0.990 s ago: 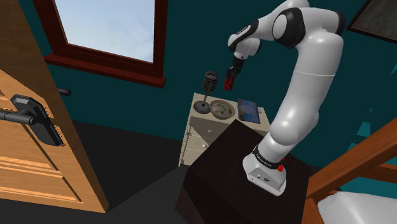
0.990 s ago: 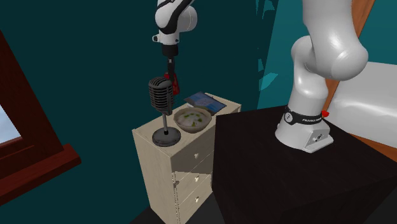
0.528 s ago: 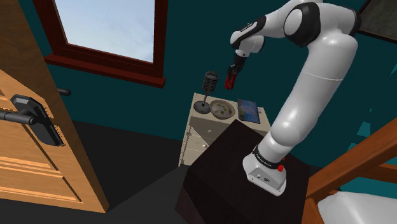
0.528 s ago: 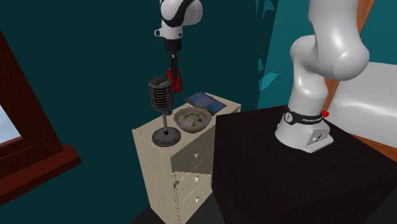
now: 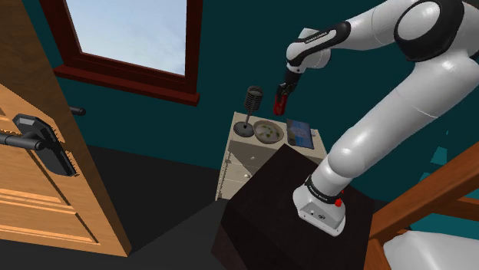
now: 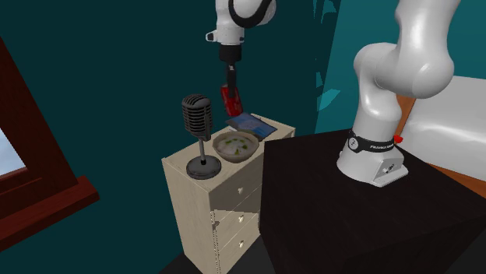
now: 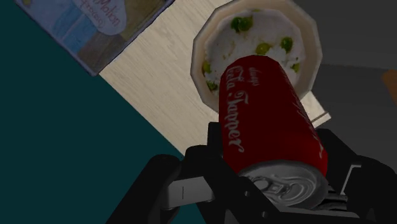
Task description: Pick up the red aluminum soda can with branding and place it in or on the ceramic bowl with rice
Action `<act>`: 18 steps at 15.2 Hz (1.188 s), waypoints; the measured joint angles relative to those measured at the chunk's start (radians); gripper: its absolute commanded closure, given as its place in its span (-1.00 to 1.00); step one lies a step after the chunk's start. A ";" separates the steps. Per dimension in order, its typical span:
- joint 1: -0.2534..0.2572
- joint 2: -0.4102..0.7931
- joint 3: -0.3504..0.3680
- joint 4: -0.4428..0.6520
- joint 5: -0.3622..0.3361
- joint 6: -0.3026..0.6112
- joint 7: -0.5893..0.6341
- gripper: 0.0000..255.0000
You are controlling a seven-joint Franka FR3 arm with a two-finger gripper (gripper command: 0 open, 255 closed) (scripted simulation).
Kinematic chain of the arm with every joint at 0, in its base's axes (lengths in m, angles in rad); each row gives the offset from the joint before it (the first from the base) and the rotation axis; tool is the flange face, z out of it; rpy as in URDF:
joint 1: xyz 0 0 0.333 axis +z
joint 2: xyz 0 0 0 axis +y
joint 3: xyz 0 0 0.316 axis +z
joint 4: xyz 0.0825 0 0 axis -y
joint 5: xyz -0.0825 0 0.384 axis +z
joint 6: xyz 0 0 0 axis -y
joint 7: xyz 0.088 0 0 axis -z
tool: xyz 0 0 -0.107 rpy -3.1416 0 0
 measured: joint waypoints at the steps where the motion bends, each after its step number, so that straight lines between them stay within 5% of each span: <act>1: -0.001 -0.056 0.020 -0.044 -0.032 -0.009 0.042 1.00; 6: -0.003 -0.076 0.031 -0.117 -0.051 0.047 0.072 1.00; 18: 0.023 0.074 0.000 -0.170 0.037 0.236 0.002 1.00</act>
